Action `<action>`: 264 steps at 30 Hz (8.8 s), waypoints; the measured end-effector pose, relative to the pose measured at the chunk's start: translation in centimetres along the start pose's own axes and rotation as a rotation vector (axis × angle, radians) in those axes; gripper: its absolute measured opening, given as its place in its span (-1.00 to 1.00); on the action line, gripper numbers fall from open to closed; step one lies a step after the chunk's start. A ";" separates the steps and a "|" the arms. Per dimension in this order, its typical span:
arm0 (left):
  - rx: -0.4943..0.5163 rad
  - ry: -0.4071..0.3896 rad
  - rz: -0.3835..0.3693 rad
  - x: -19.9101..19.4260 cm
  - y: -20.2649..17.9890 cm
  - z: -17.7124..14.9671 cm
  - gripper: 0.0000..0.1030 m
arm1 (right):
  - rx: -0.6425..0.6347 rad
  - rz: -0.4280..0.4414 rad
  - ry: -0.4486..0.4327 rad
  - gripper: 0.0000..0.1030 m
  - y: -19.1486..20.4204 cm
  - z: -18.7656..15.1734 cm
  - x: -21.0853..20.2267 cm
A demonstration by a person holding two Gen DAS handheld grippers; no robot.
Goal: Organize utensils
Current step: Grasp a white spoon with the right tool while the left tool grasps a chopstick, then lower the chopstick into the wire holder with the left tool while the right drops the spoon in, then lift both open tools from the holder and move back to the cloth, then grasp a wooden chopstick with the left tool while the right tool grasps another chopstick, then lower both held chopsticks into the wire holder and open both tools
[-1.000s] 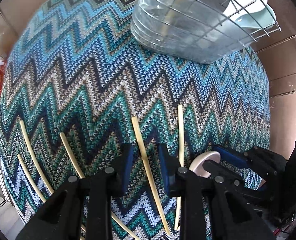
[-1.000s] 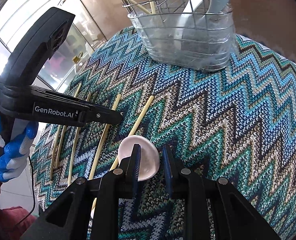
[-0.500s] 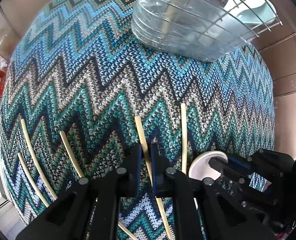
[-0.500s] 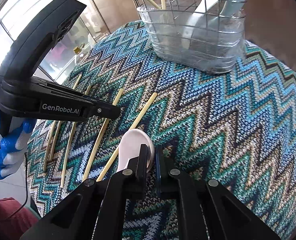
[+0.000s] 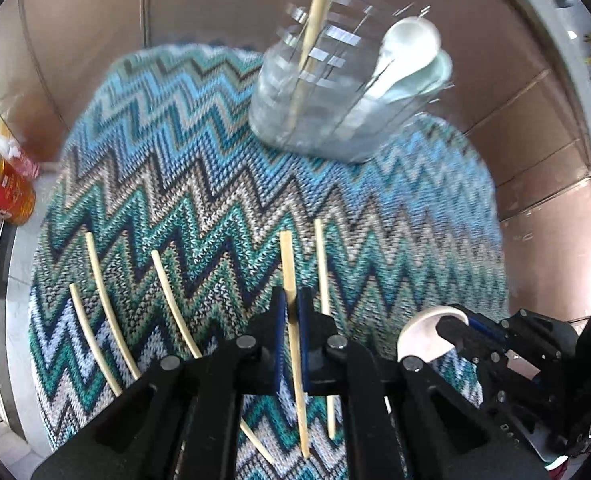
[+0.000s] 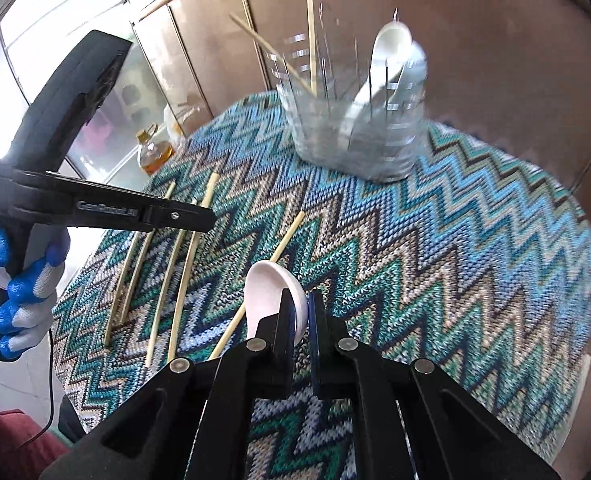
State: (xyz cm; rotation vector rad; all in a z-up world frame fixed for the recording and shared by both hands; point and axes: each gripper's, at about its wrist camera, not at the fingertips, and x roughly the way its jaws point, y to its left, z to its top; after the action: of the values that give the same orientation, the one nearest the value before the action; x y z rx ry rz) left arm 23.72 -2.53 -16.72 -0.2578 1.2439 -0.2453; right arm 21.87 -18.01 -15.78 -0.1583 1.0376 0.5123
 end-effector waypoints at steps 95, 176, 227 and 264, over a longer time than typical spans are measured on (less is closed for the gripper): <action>0.153 -0.715 0.048 -20.3 -4.2 4.6 -0.54 | 0.022 -0.398 -0.623 -0.32 2.1 8.3 -15.4; -0.220 0.180 0.072 4.1 14.6 2.9 -0.58 | 0.215 0.089 0.209 -0.60 -1.3 4.2 11.3; -0.075 -0.319 -0.049 -12.2 9.1 -0.7 -0.92 | 0.156 0.085 -0.308 -0.90 2.3 3.1 -5.6; 0.002 -0.806 -0.057 -11.0 -0.5 16.5 -0.92 | 0.153 -0.133 -0.806 -0.90 -2.3 20.3 -1.2</action>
State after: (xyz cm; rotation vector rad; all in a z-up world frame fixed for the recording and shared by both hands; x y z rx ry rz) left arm 36.06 1.54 -1.72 -0.3459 0.4390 -0.1638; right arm 38.33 -13.05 -4.64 0.1141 0.2712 0.3235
